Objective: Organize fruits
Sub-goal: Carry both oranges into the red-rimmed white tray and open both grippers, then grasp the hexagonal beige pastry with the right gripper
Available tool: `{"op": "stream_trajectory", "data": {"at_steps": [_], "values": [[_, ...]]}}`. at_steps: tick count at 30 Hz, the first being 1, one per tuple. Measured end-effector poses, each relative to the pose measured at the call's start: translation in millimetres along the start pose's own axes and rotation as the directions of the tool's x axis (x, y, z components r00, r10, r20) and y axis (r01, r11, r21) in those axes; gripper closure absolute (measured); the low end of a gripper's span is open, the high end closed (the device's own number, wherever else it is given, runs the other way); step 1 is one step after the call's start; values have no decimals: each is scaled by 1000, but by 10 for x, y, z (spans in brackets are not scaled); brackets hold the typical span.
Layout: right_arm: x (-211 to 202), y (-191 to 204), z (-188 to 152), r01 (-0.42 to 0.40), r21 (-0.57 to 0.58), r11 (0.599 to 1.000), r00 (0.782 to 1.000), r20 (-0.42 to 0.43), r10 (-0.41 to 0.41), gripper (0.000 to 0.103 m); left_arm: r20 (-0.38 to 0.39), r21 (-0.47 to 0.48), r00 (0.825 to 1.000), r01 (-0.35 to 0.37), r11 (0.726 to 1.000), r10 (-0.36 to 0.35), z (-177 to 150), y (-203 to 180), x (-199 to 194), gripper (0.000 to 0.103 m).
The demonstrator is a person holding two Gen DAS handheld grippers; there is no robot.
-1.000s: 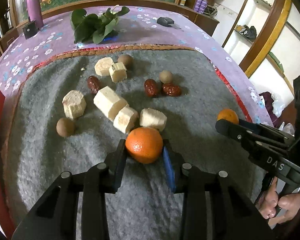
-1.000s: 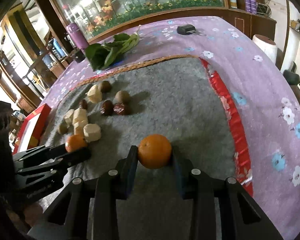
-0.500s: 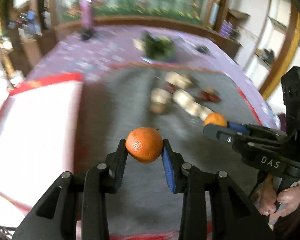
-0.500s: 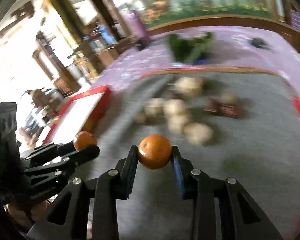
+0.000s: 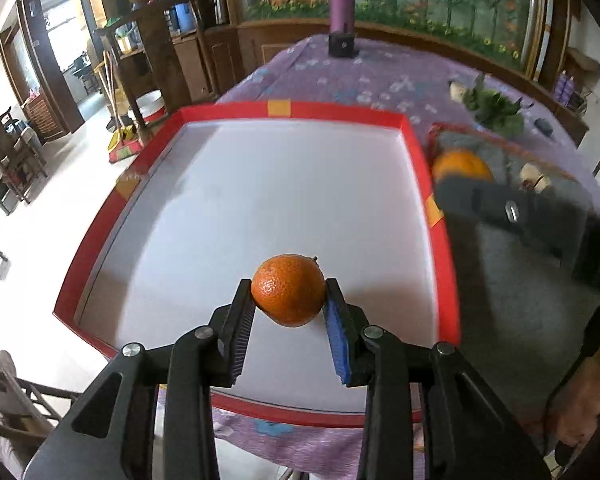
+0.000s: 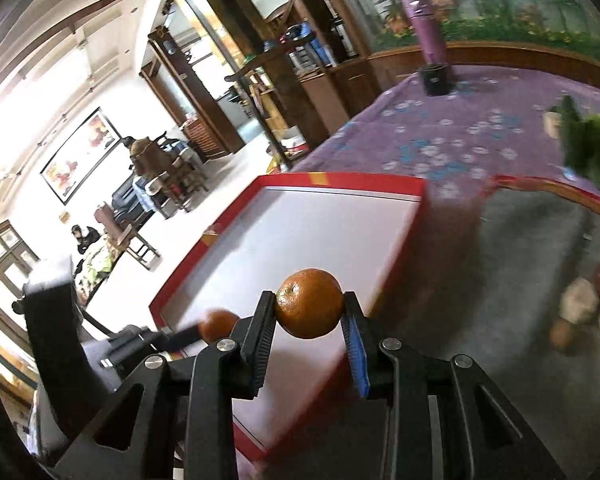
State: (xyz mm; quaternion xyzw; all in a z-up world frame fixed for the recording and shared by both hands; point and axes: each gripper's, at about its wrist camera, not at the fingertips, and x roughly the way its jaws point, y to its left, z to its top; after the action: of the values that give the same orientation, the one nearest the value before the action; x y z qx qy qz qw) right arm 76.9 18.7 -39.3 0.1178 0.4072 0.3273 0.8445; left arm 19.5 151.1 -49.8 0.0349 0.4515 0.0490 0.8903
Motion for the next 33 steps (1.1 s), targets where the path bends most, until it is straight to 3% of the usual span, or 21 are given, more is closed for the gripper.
{"op": "stream_trajectory", "data": {"at_steps": [6,9,11,13,18,23,25,30,33], "values": [[158,-13,-22,-19,56,998,998,-53,22,67,-25,2,999,-25,1000,25,-91,28,31,69],[42,-63,-60,-12,56,998,999,-31,14,64,4,17,998,-61,998,61,-92,15,-64,69],[-143,-177,-88,-15,73,997,1000,2,15,62,28,16,998,-48,999,48,-69,-8,-141,69],[-342,-304,-146,-1,80,997,999,32,-2,60,59,27,998,-20,999,18,-47,-76,-251,67],[-894,-774,-420,172,110,979,980,81,-181,55,115,92,987,98,991,-109,8,-439,-467,60],[-1407,-1342,-752,334,198,921,933,68,-353,51,79,189,969,217,958,-235,25,-991,-490,59],[-1500,-1482,-812,369,215,904,921,48,-387,51,48,212,956,274,938,-290,22,-1197,-459,59],[-1481,-1667,-803,419,177,891,905,-10,-424,53,-12,232,941,332,914,-339,19,-1515,-392,59],[-1327,-1675,-794,440,142,887,898,-44,-438,57,-26,247,942,331,910,-335,42,-1639,-373,59]]}}
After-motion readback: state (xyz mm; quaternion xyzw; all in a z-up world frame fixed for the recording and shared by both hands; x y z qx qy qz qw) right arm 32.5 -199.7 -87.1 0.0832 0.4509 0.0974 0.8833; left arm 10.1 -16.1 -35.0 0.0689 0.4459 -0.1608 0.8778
